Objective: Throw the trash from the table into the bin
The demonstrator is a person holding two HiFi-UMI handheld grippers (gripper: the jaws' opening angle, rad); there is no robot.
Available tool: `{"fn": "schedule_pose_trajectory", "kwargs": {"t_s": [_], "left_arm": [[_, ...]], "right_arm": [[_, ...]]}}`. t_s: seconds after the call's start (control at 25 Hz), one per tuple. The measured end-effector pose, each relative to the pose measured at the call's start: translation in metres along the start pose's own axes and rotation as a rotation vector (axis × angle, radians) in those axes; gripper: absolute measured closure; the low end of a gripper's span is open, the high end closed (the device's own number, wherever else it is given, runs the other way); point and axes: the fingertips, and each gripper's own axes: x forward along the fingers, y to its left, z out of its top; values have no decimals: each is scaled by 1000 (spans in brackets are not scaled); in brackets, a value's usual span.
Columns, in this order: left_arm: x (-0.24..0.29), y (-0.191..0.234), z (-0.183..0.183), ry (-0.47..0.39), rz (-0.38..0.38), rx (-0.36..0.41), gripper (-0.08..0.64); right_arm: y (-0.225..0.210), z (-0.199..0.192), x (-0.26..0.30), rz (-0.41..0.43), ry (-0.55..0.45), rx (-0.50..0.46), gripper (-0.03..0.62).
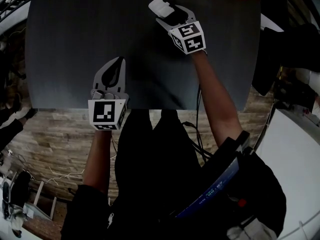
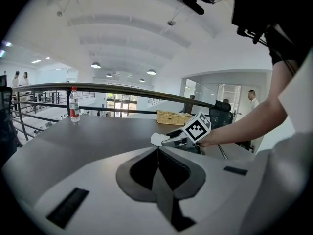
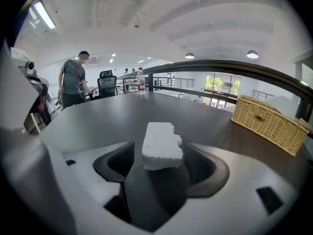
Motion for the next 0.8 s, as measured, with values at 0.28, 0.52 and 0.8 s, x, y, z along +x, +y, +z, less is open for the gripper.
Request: {"fn": "schedule_pose_trajectory", "kwargs": {"t_s": [0.28,0.52,0.8], "left_arm": [[-9,3,-2,1,18,-3,549],[-18,0,0,-6,32,1,549],[-29,-10,14,-40,52,-1,549]], "right_arm": [[2,-1,0,-6,13,-14,339],[9,7,-9,13,-11,-11,345],[28,23,-38,31,-48,-25,345]]}}
